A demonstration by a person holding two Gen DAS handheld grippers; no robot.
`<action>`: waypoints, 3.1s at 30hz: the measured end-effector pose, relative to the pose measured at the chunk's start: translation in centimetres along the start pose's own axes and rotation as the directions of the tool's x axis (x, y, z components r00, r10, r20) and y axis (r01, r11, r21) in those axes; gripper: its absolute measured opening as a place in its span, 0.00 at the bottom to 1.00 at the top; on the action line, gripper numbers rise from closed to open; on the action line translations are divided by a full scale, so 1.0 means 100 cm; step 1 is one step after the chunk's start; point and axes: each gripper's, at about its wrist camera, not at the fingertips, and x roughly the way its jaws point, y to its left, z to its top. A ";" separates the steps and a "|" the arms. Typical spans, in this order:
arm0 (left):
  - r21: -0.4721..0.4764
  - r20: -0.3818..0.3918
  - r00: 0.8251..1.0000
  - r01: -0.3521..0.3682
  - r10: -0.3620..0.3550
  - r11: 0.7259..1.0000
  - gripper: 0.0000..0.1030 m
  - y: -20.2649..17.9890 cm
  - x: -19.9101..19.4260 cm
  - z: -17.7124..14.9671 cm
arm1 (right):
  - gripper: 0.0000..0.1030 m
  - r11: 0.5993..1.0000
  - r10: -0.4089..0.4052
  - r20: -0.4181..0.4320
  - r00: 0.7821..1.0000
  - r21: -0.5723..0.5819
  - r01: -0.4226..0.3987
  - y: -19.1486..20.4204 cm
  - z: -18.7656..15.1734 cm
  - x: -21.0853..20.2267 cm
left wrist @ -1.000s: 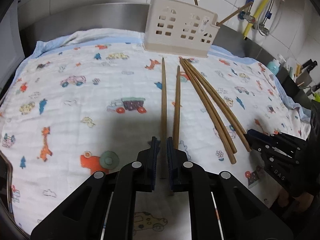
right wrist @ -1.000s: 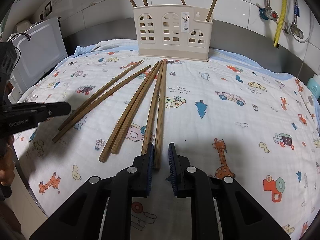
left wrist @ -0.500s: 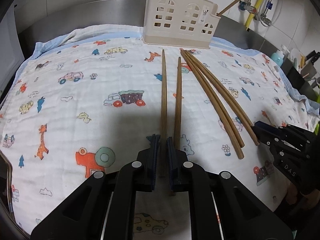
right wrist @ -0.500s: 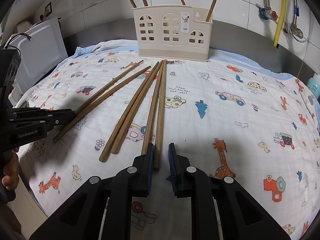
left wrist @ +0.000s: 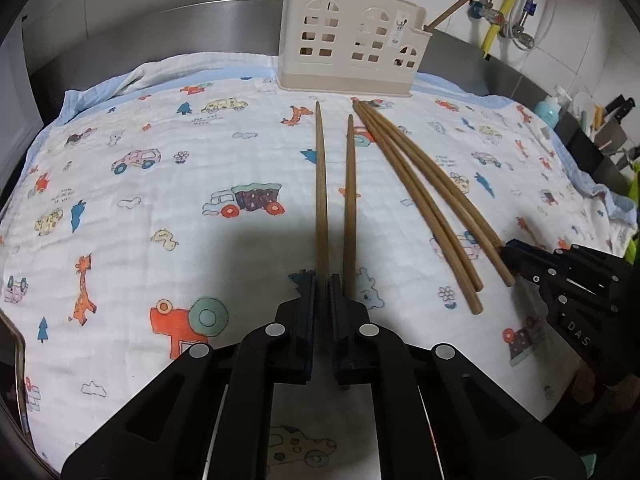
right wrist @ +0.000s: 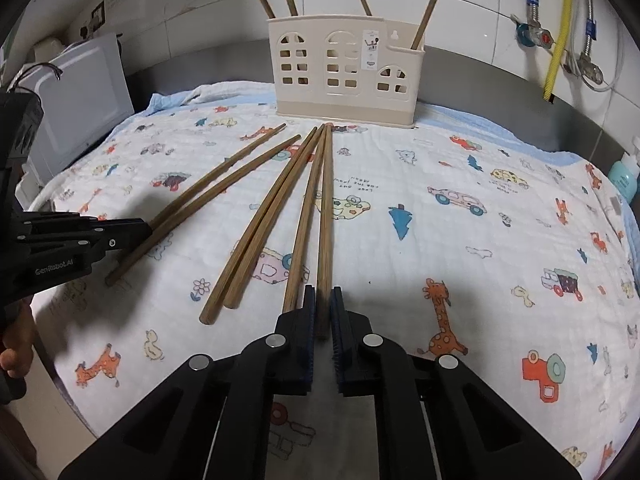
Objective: Organize utensils
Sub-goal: 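Close the right gripper on a chopstick while the left gripper holds its chopstick, then lift both chopsticks upright above the cream holder with both grippers, then drop the chopstick into the holder and open the right gripper, then insert the chopstick into the holder and open the left gripper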
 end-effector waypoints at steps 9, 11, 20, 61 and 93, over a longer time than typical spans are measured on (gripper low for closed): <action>0.021 0.087 0.996 0.013 -0.015 1.000 0.05 -0.001 -0.037 0.014 | 0.07 1.000 -0.008 0.093 0.996 -0.012 0.009 -0.002 0.017 -0.040; 0.031 0.113 0.993 0.017 -0.021 0.999 0.05 -0.002 -0.048 0.021 | 0.06 1.000 -0.002 0.128 0.992 -0.013 0.004 -0.002 0.027 -0.053; 0.079 0.207 0.977 0.025 -0.040 0.997 0.05 -0.008 -0.085 0.066 | 0.06 0.999 0.018 0.253 0.967 -0.041 -0.008 -0.013 0.101 -0.095; 0.234 0.385 0.916 0.024 -0.115 0.972 0.05 -0.054 -0.133 0.202 | 0.06 0.997 -0.069 0.452 0.889 0.060 0.047 -0.074 0.353 -0.066; 0.134 0.554 0.833 -0.081 -0.007 0.988 0.05 -0.054 -0.122 0.304 | 0.24 0.997 -0.048 0.433 0.900 -0.029 0.067 -0.073 0.311 -0.057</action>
